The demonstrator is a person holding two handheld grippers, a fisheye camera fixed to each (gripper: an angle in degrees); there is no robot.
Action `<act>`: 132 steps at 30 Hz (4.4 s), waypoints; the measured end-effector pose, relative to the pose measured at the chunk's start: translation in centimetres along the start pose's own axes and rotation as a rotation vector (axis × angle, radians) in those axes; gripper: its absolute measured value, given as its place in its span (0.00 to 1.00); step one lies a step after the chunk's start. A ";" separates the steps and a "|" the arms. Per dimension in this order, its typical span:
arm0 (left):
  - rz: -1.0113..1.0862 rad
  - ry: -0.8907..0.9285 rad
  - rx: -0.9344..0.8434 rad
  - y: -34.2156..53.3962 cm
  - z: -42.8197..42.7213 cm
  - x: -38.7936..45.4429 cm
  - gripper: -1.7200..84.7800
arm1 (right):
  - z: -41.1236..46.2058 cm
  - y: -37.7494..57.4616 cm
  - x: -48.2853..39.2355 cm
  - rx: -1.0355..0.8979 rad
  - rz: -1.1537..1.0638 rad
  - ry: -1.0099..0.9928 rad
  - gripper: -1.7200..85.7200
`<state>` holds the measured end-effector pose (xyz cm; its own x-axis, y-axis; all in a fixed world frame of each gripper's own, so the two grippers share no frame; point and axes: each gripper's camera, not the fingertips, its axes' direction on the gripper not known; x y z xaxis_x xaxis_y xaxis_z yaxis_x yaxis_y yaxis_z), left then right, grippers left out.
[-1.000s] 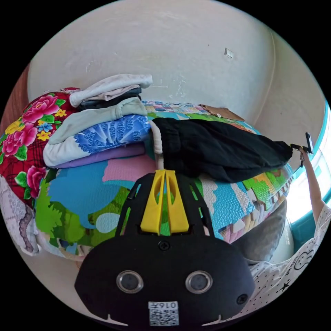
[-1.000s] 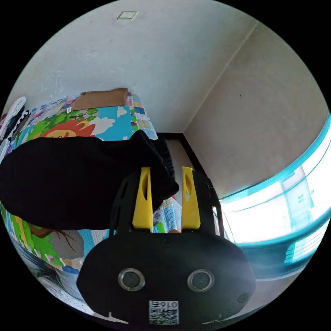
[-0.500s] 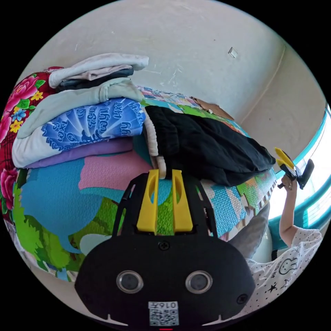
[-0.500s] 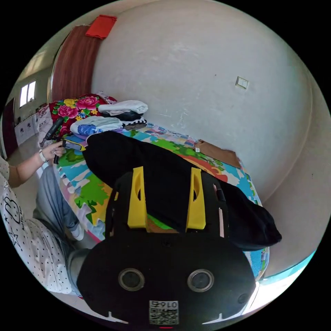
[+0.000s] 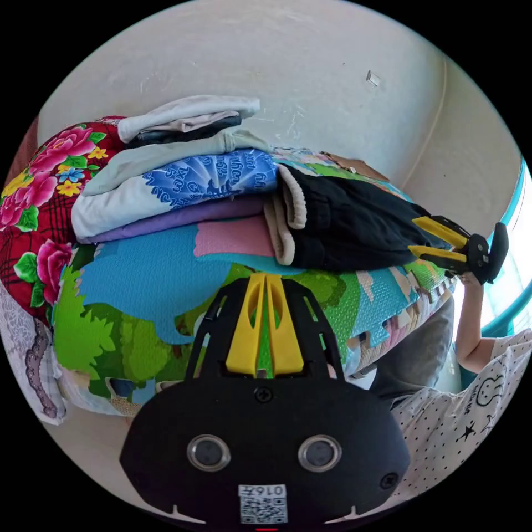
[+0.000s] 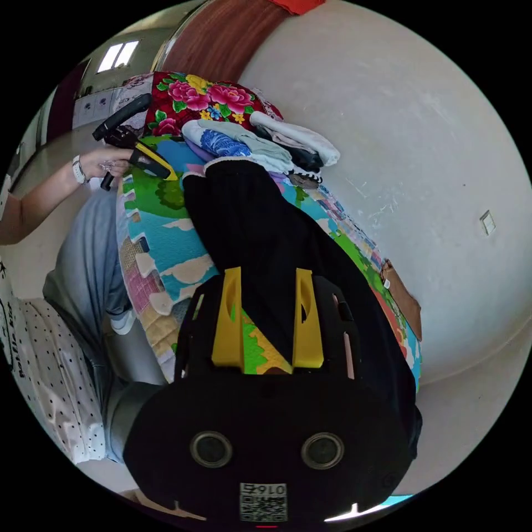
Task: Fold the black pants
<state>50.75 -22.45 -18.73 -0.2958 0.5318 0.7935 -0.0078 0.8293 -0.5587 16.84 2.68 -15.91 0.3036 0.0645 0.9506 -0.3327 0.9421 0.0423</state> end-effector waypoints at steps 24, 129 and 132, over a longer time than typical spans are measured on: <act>0.088 0.337 0.091 -10.4 -3.0 2.1 0.03 | 11.7 -11.0 -5.0 -0.130 0.179 -0.157 0.09; 0.158 0.170 0.048 -9.5 9.9 39.4 0.01 | -38.1 72.3 82.2 -0.144 1.548 -0.006 0.13; 0.158 0.168 0.052 -9.4 10.0 39.5 0.01 | -39.1 74.8 82.8 -0.107 1.593 -0.063 0.12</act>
<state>29.54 -11.02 15.45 -0.1340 0.6793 0.7215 -0.0240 0.7256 -0.6877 51.97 91.39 53.99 -0.3132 0.9496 0.0122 -0.1975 -0.0525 -0.9789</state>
